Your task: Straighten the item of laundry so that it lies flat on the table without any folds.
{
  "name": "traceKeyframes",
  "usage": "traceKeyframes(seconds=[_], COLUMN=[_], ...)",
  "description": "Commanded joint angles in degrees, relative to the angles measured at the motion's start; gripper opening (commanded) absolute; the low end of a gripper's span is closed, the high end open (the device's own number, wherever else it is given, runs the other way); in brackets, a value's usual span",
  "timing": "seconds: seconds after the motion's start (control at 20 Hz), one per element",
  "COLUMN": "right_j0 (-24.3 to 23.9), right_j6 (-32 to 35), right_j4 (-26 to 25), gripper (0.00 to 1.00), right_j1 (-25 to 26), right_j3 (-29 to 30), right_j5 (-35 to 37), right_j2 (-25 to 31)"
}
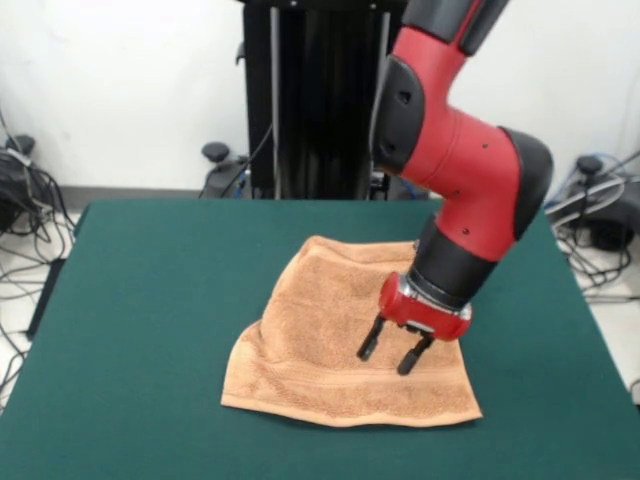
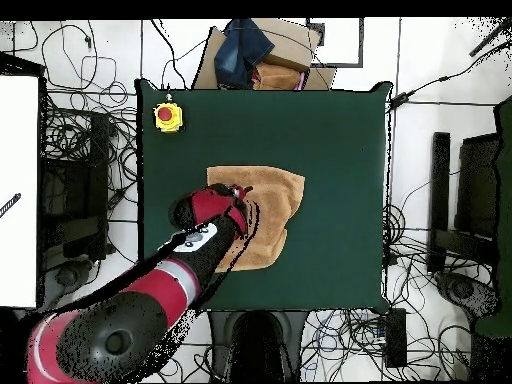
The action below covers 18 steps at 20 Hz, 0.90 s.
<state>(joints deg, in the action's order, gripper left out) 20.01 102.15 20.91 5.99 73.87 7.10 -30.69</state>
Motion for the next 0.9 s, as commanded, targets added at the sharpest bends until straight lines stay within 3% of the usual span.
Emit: traceKeyframes(seconds=[0.05,0.5,0.75,0.9], right_j0=[4.6,6.1,5.1,5.2], right_j6=[19.7,30.4,34.3,35.1], right_j4=[10.6,22.3,25.3,25.5], gripper=[1.0,1.0,1.0,1.0], right_j1=[7.8,21.8,25.9,26.2], right_j3=[-10.7,-25.2,-30.1,-30.5], right_j5=[12.0,20.0,21.6,21.3], right_j2=[-6.1,-20.9,-25.9,-25.7])
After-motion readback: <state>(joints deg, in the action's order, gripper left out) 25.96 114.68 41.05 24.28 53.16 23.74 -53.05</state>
